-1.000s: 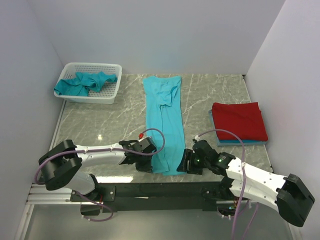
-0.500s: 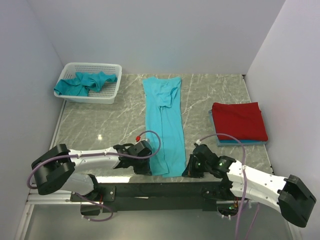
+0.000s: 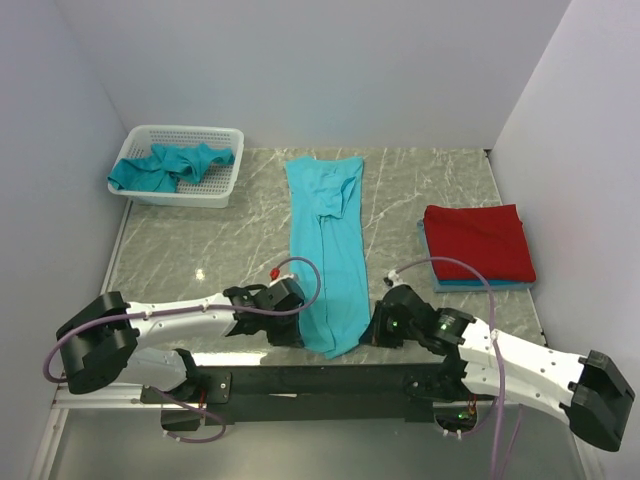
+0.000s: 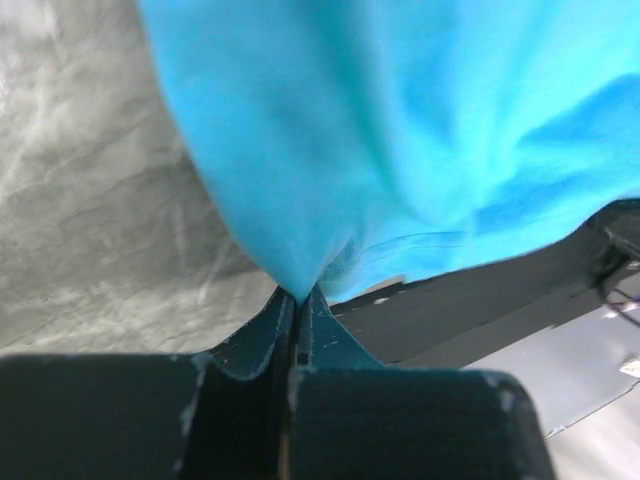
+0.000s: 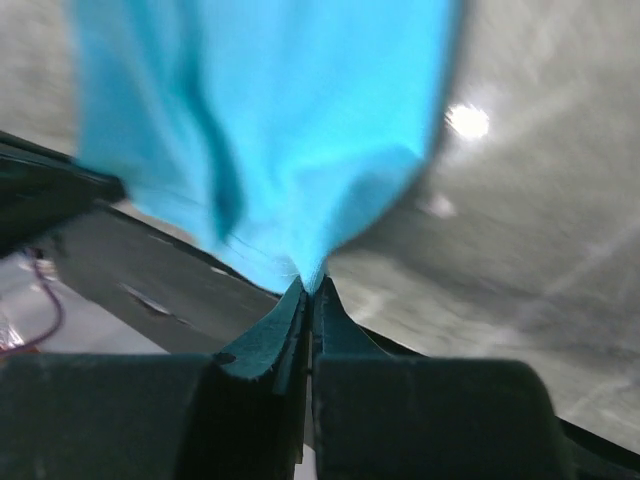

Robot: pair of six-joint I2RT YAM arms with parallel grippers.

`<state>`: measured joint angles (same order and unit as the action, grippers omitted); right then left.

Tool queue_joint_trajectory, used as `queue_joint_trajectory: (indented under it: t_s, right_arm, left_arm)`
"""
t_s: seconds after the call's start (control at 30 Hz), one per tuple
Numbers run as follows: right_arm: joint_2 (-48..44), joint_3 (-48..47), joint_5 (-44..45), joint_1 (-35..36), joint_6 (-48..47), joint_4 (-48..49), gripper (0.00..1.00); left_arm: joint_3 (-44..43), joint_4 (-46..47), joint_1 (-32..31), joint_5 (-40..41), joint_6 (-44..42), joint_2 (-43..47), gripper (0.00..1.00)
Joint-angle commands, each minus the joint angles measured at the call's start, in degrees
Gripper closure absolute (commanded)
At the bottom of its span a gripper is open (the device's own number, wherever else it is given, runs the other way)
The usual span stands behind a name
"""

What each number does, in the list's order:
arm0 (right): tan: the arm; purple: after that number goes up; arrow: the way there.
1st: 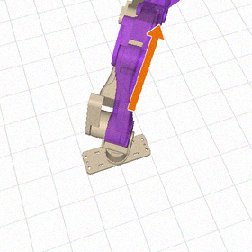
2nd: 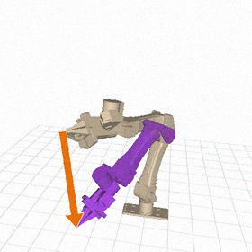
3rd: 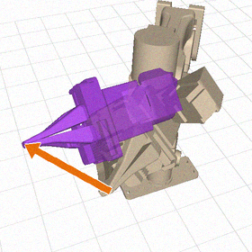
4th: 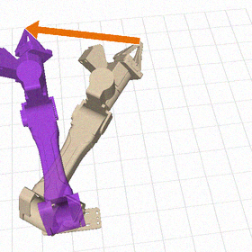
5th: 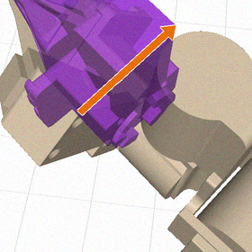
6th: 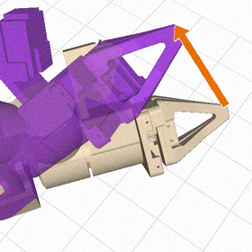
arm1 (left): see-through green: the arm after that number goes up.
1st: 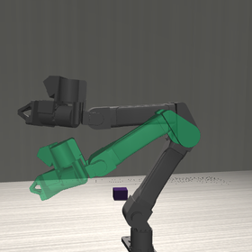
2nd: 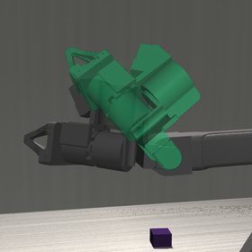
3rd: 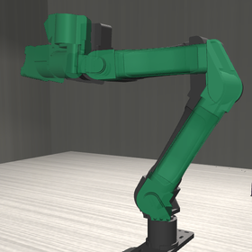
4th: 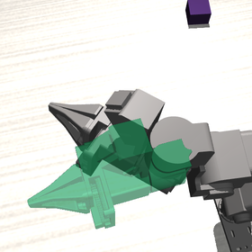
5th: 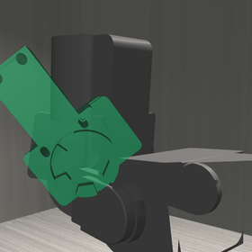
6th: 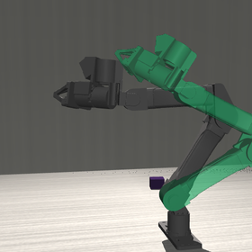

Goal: Fold and stack the t-shirts
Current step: Fold the tshirt

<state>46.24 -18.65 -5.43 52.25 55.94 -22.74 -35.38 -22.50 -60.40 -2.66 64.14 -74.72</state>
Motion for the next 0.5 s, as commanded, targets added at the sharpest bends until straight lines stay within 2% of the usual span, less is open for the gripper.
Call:
queue_joint_trajectory:
  t_s: [0.0, 0.17, 0.3, 0.47]
  right_arm:
    - [1.22, -6.03, 5.34, 0.13, -3.03, 1.91, 1.00]
    - [5.44, -14.47, 12.28, -1.88, -8.30, -0.63, 1.00]
    - [8.07, -17.90, 11.58, -5.66, -12.52, 1.64, 1.00]
    - [12.63, -22.47, 11.59, -8.91, -15.77, 4.63, 1.00]
  left_arm:
    - [-4.43, -2.10, 0.80, 2.48, -1.64, 0.28, 0.99]
    - [-9.00, -3.43, 6.25, 2.39, -6.21, -1.83, 0.99]
    - [-13.21, -2.11, 12.04, 0.46, -10.69, -2.71, 0.99]
    - [-18.93, -2.28, 15.84, 0.98, -14.39, -6.13, 0.99]
